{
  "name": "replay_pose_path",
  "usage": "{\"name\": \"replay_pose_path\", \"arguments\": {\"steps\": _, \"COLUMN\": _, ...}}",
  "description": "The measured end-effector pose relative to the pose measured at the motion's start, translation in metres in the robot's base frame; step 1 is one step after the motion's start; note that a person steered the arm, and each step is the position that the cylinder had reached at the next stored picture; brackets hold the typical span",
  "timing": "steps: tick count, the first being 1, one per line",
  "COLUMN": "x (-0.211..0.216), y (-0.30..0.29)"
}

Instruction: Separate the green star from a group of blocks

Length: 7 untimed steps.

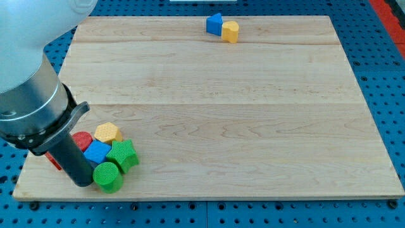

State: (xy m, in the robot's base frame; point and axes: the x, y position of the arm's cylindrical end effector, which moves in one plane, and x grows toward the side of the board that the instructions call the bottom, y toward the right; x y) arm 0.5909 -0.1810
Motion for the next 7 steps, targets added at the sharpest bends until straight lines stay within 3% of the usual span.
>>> {"name": "replay_pose_path", "arguments": {"steps": 7, "x": -0.0184, "y": 0.0213}}
